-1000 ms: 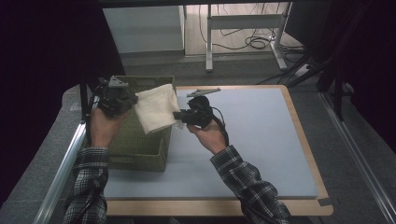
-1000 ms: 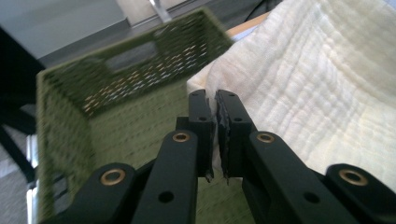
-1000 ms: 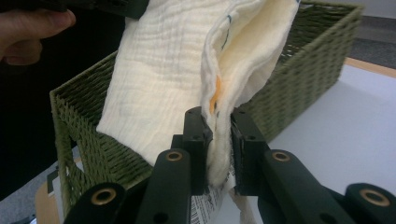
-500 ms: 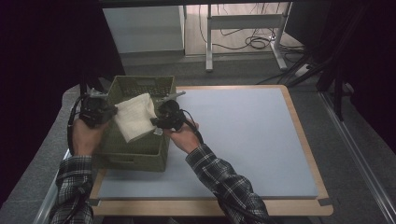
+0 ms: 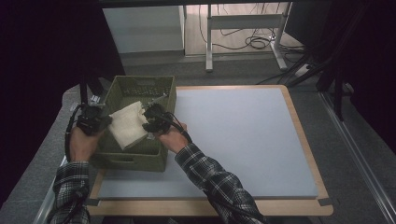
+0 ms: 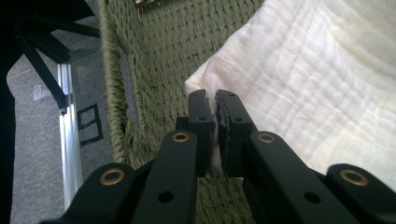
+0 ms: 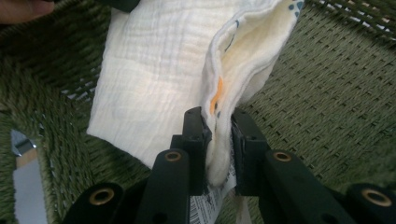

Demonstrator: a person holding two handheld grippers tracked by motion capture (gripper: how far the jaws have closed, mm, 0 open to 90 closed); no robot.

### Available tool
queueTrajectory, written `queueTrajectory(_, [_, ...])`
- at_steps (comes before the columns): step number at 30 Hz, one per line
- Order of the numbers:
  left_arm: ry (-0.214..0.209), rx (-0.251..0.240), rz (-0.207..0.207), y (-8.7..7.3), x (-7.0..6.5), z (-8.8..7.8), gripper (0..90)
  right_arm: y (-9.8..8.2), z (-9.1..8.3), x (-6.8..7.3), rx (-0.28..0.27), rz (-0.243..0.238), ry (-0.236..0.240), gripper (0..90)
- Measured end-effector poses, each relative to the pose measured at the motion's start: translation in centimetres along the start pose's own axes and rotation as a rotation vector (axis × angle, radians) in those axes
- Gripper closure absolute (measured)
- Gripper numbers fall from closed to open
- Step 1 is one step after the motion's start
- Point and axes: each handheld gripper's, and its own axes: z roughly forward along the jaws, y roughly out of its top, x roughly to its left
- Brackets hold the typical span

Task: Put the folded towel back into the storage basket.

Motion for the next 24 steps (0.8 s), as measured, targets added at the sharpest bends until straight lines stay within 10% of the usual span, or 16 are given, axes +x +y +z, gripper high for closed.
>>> queueTrajectory(16, [0.055, 0.149, 0.074, 0.7, -0.7, 2.7, 84.0, 1.3, 2.1, 1.5, 0.174, -0.101, -0.105, 69.0])
queueTrajectory(24, [0.069, 0.144, 0.074, 0.7, -0.7, 3.3, 70.0, 1.4, 2.1, 1.4, 0.153, -0.094, -0.095, 58.0])
